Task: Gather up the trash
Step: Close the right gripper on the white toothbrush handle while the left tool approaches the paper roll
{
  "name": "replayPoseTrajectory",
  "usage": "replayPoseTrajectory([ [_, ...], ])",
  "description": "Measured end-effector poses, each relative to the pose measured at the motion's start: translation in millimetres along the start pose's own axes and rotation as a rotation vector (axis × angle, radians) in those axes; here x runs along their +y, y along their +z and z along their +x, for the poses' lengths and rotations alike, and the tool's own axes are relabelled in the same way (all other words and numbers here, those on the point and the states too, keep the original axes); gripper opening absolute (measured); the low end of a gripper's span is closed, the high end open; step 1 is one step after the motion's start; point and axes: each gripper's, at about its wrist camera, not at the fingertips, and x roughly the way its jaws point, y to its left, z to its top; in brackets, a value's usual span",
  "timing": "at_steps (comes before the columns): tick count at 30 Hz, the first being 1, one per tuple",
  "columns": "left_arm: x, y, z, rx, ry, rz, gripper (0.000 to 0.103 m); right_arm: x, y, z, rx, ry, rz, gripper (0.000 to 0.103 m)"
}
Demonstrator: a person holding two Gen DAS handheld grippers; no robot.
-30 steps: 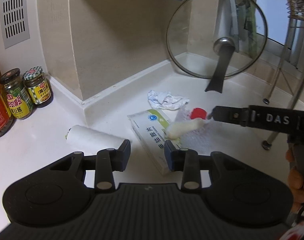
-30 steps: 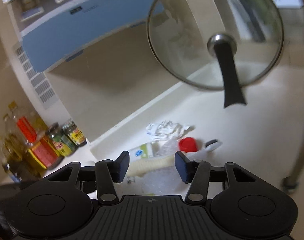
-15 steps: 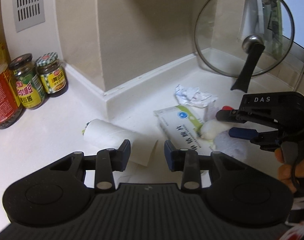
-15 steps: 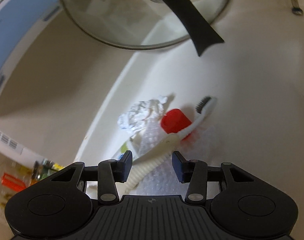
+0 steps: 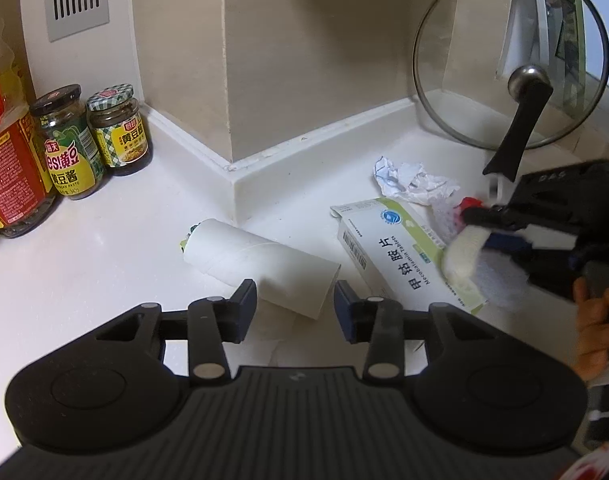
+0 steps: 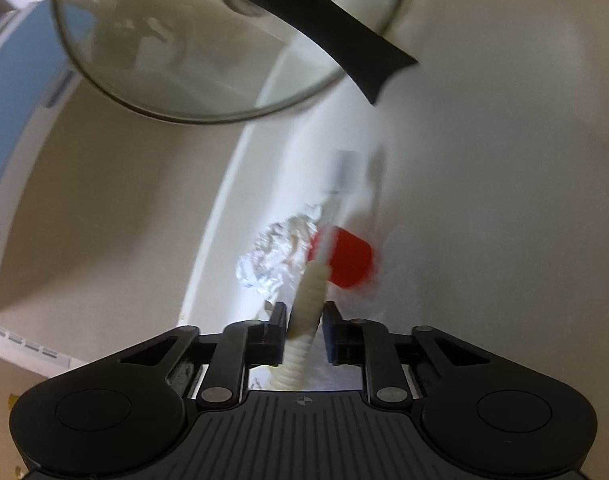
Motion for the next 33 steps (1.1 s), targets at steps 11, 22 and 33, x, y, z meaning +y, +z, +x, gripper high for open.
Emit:
replayPoseTrajectory([
  [11,-18,-8,16,-0.005,0.094,0.113,0.038,20,-9,-22,-0.063,0.036,-0.197,0.016],
  [22,31,-17,-2,0.008,0.195,0.028,0.038,27,-15,-35,-0.018,0.044,-0.35,0.016],
  [33,52,-10,-18,0.01,0.134,-0.088,0.056,36,-16,-27,0.042,0.054,-0.424,0.016],
])
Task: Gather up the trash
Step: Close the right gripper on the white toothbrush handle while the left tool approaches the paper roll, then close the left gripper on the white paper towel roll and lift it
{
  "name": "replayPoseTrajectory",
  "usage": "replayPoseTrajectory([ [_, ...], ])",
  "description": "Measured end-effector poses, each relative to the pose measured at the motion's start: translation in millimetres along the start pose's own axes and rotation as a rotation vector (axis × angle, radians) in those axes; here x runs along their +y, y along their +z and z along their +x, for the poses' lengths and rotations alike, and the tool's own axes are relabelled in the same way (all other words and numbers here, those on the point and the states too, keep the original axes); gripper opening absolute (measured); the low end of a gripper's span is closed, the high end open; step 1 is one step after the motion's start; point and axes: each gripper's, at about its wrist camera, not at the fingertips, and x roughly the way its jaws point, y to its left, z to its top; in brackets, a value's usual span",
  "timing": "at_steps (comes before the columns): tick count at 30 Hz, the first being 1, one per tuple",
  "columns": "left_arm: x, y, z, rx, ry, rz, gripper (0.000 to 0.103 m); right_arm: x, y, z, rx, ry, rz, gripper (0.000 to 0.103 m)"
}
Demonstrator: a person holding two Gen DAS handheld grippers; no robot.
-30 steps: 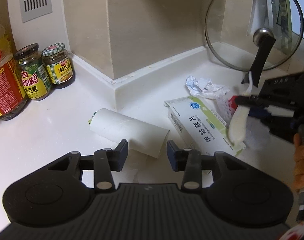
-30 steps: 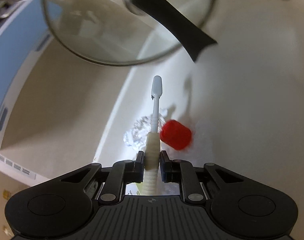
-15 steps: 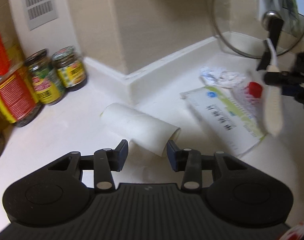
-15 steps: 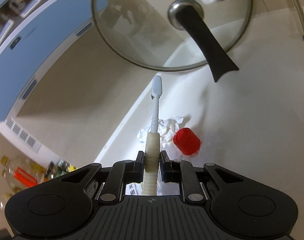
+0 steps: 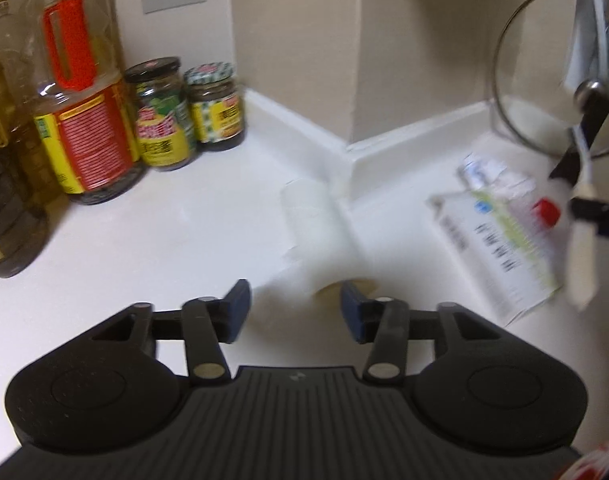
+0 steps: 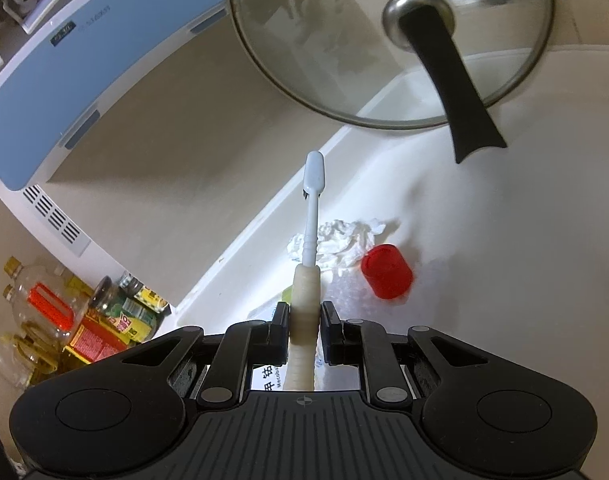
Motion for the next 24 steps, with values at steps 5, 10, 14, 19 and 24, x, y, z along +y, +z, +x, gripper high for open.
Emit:
replayPoseTrajectory([
  [5,-24,14,18,-0.002,0.001,0.014,0.065,3,6,14,0.023,0.011,-0.019,0.016],
  [10,-27,22,47,0.047,0.047,0.013,0.059,6,9,18,0.043,0.019,-0.029,0.016],
  [14,-23,28,62,0.085,0.051,-0.008,0.057,6,9,17,0.058,0.026,-0.031,0.016],
  [19,-23,32,72,0.11,0.056,0.004,0.048,3,8,18,0.071,0.029,-0.017,0.016],
  [24,-24,32,71,0.109,0.055,0.015,0.047,4,8,16,0.071,0.032,-0.019,0.016],
])
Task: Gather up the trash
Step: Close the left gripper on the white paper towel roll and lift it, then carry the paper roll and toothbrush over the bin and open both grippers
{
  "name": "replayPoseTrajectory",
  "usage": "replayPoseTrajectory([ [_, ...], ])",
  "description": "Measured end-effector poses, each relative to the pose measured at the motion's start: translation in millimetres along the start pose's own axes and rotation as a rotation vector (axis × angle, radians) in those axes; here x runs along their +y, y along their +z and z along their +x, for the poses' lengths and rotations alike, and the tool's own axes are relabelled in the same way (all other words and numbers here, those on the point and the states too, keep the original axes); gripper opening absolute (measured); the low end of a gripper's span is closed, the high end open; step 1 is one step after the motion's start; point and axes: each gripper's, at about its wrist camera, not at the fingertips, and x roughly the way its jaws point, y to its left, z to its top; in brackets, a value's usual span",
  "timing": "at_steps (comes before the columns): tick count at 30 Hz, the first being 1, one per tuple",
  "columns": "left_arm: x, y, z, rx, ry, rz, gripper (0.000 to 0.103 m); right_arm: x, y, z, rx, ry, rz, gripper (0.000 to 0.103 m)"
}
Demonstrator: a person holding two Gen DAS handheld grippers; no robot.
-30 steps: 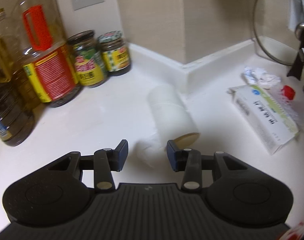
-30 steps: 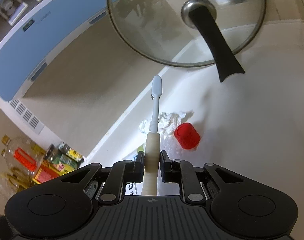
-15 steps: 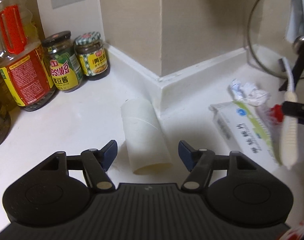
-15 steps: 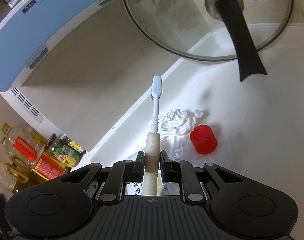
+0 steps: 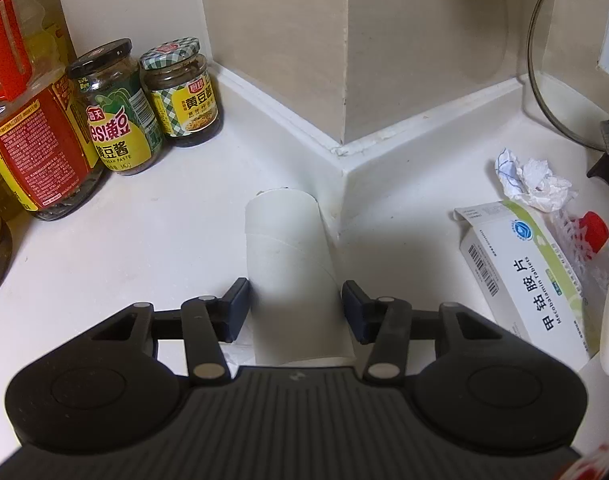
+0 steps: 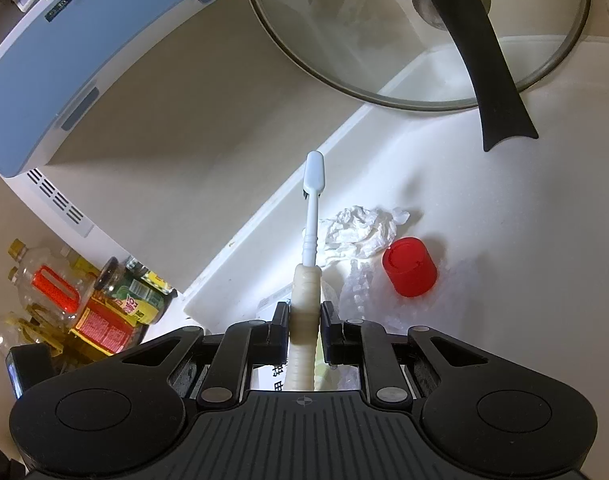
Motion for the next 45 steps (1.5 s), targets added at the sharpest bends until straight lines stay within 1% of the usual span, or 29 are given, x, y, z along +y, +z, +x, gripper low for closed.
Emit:
replayPoseTrajectory([
  [5,5,-5,-12,-0.02,-0.018,0.002,0.046,0,-3,-5,0.001,0.002,0.001,0.016],
  [10,15,-15,-33,-0.042,-0.043,-0.011,0.046,2,-10,-14,0.006,0.003,0.002,0.016],
  [18,30,-39,-78,-0.086,-0.088,-0.025,0.046,10,-29,-36,0.014,0.006,0.0,0.016],
  [27,40,-68,-133,-0.138,-0.147,-0.028,0.046,30,-58,-69,0.016,0.016,-0.008,0.016],
  [34,49,-100,-175,-0.163,-0.192,-0.027,0.046,55,-90,-103,0.014,0.035,-0.02,0.016],
  [45,73,-163,-231,-0.162,-0.251,0.001,0.046,94,-160,-152,0.029,0.06,-0.046,0.016],
])
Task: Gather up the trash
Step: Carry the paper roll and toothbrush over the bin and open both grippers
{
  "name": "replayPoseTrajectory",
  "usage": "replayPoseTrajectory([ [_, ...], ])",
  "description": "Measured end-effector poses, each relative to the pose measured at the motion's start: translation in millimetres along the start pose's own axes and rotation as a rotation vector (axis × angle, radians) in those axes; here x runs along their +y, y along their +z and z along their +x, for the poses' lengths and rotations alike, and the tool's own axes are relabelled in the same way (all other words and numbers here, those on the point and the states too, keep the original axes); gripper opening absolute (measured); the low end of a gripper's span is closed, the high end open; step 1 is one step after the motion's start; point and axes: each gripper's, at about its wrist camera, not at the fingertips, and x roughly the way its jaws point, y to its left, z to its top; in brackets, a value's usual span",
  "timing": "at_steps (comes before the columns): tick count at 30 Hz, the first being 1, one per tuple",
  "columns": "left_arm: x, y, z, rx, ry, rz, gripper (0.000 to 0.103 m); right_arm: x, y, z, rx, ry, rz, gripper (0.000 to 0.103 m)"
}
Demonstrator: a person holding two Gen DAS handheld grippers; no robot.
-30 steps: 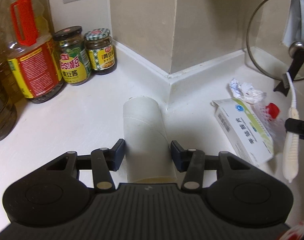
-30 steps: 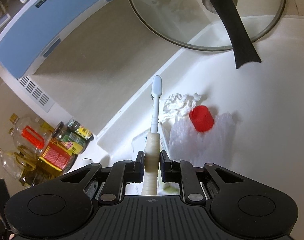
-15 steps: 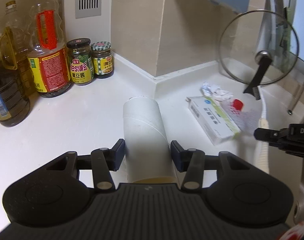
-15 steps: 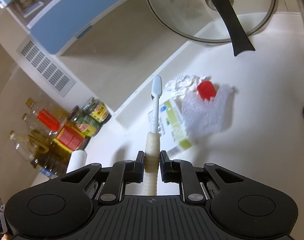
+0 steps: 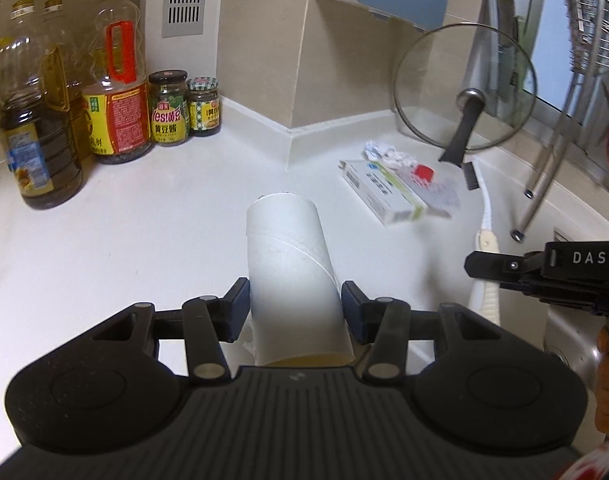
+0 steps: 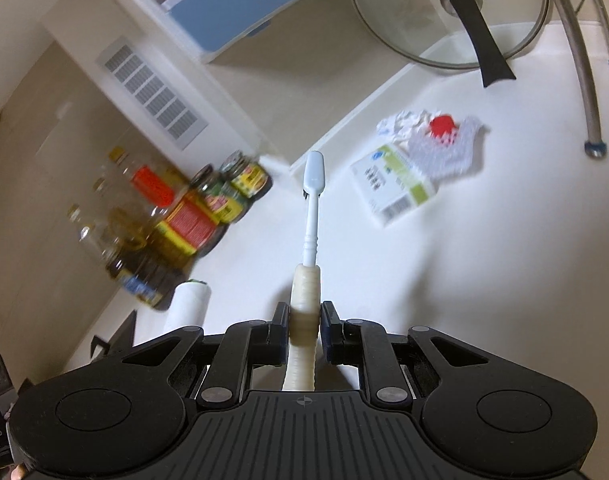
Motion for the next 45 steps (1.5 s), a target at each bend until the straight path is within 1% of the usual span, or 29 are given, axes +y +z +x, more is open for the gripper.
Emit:
replayPoseTrajectory([
  [7,8,-34,-32,0.023,-0.023,0.011,0.046,18,-47,-17,0.048,0.011,-0.006,0.016],
  [13,15,-61,-47,0.054,-0.035,0.003,0.046,26,-84,-17,0.123,0.013,-0.015,0.016],
  [19,20,-89,-54,0.097,-0.044,-0.001,0.046,26,-116,-12,0.196,0.005,-0.008,0.016],
  [29,29,-130,-45,0.178,-0.043,-0.016,0.046,17,-159,13,0.308,-0.036,-0.036,0.016],
  [35,36,-158,-33,0.248,-0.021,-0.034,0.046,5,-181,29,0.375,-0.069,-0.048,0.016],
  [41,44,-185,-14,0.313,0.0,-0.061,0.046,-10,-198,51,0.436,-0.107,-0.053,0.016],
  [45,45,-197,6,0.339,0.005,-0.068,0.046,-22,-207,72,0.469,-0.139,-0.062,0.016],
])
